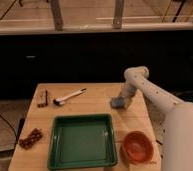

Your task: Place sponge in tray

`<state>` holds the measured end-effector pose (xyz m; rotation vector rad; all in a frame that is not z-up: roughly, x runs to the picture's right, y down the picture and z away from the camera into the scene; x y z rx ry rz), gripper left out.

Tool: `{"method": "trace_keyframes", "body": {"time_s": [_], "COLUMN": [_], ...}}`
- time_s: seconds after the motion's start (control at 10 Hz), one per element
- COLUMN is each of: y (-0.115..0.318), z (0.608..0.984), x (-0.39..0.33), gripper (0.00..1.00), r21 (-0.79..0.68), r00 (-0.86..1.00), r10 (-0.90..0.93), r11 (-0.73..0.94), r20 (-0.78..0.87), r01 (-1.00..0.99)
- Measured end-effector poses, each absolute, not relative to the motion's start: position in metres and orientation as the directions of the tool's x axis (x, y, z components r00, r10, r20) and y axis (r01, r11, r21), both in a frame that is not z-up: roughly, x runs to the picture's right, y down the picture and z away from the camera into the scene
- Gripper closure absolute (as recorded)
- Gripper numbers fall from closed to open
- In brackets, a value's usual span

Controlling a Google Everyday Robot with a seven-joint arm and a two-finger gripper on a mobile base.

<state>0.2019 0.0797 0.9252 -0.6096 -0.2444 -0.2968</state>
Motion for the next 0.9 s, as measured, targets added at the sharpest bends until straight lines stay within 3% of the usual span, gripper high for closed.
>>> {"method": "trace_keyframes", "body": {"time_s": [0.3,0.9], "y": [0.079,0.062], "z": [0.922,0.88], "x": [0.202,0.201], "gripper": [1.0,1.0], "r21": [-0.513,-0.485], "r00": [0.926,0.911], "r10": [-0.211,-0.245], "r11": [0.783,0.784], "r20": [0.314,0.331], "r01": [0.352,0.387]}}
